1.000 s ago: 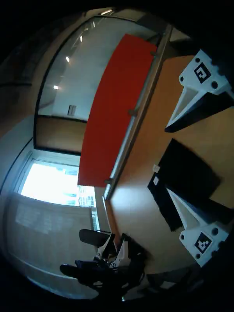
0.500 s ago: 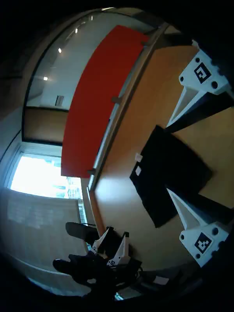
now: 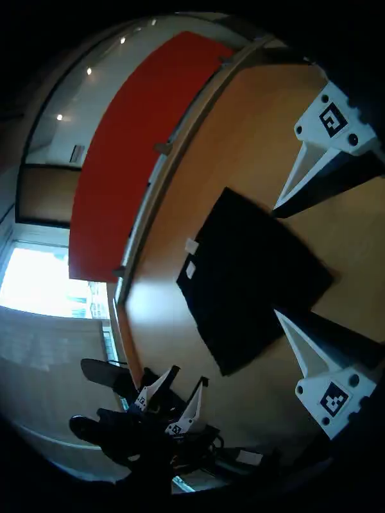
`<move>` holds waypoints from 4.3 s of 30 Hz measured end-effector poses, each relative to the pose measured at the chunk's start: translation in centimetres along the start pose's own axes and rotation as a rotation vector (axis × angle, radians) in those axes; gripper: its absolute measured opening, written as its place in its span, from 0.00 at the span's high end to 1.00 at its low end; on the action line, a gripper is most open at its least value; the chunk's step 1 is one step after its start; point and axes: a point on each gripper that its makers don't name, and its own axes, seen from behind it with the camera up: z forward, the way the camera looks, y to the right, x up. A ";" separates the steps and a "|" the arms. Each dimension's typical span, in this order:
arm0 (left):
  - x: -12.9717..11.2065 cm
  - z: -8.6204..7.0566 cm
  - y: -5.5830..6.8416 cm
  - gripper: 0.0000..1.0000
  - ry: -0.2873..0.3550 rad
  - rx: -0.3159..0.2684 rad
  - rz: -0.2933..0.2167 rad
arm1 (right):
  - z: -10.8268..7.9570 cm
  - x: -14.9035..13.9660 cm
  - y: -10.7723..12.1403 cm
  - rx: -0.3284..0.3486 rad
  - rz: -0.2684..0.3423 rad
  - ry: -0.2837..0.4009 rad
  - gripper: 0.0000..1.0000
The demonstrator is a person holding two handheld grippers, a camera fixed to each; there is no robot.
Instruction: Fold towel
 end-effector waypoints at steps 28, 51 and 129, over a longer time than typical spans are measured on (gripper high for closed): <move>-7.3 3.9 1.5 0.04 -0.218 -0.064 -0.014 | 3.2 -8.9 -2.3 0.100 -0.020 -0.223 0.00; -8.1 4.3 1.6 0.05 -0.256 -0.087 -0.008 | 3.8 -10.1 -2.5 0.139 -0.005 -0.260 0.23; 1.1 -3.6 3.9 0.84 -0.208 -0.089 -0.049 | -6.4 -1.0 -2.9 0.120 0.060 -0.107 0.84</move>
